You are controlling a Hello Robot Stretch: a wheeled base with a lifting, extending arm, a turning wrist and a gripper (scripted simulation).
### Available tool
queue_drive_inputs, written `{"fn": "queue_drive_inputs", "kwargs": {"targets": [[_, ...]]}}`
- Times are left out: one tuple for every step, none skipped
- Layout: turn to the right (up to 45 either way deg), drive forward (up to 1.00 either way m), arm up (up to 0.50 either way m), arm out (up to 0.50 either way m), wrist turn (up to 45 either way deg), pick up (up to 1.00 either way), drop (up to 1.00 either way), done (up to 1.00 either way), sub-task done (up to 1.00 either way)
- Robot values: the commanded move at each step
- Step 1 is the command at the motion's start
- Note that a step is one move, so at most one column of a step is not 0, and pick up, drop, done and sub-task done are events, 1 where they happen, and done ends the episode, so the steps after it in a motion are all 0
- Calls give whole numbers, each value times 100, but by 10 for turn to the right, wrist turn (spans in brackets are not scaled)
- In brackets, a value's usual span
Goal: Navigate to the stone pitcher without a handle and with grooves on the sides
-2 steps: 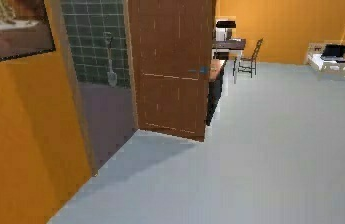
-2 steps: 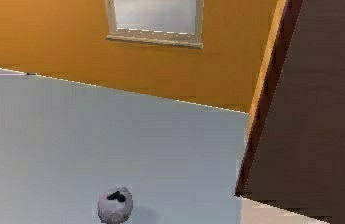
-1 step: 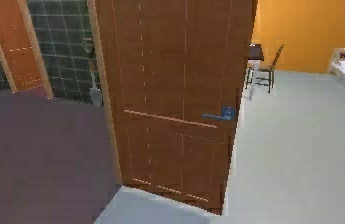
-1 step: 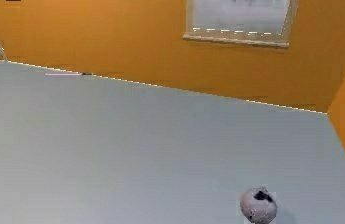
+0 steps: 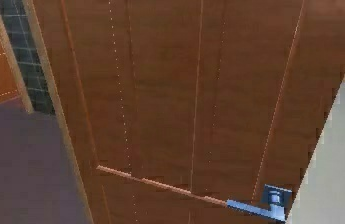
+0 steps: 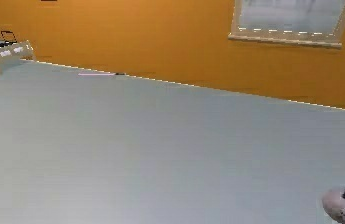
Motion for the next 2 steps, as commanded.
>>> {"fn": "queue_drive_inputs", "kwargs": {"targets": [[-450,0,0,0,0,0,0,0,0],[-210,0,0,0,0,0,0,0,0]]}}
